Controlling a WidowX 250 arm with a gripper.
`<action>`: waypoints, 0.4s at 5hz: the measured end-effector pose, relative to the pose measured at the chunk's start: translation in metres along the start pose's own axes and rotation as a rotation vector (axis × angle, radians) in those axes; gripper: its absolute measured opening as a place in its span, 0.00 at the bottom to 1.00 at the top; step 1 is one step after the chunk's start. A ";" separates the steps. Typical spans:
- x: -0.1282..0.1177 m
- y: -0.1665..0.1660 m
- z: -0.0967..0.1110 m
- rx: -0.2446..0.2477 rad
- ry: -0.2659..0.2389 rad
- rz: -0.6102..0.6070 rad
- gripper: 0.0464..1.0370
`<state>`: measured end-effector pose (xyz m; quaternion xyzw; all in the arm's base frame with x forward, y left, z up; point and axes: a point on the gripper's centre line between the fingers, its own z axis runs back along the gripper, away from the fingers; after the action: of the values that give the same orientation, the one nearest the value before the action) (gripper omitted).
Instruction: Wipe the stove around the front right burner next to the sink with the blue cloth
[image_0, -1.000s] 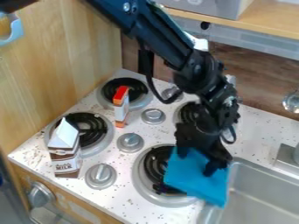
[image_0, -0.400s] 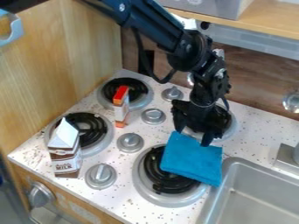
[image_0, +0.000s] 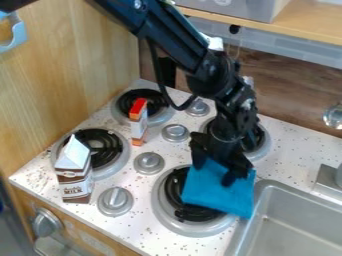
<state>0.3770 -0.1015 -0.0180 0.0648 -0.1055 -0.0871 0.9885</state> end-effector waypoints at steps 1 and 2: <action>-0.023 -0.016 0.004 -0.016 0.020 -0.049 0.96; -0.042 -0.029 0.006 -0.033 0.037 -0.069 0.96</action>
<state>0.3308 -0.1227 -0.0246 0.0538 -0.0836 -0.1215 0.9876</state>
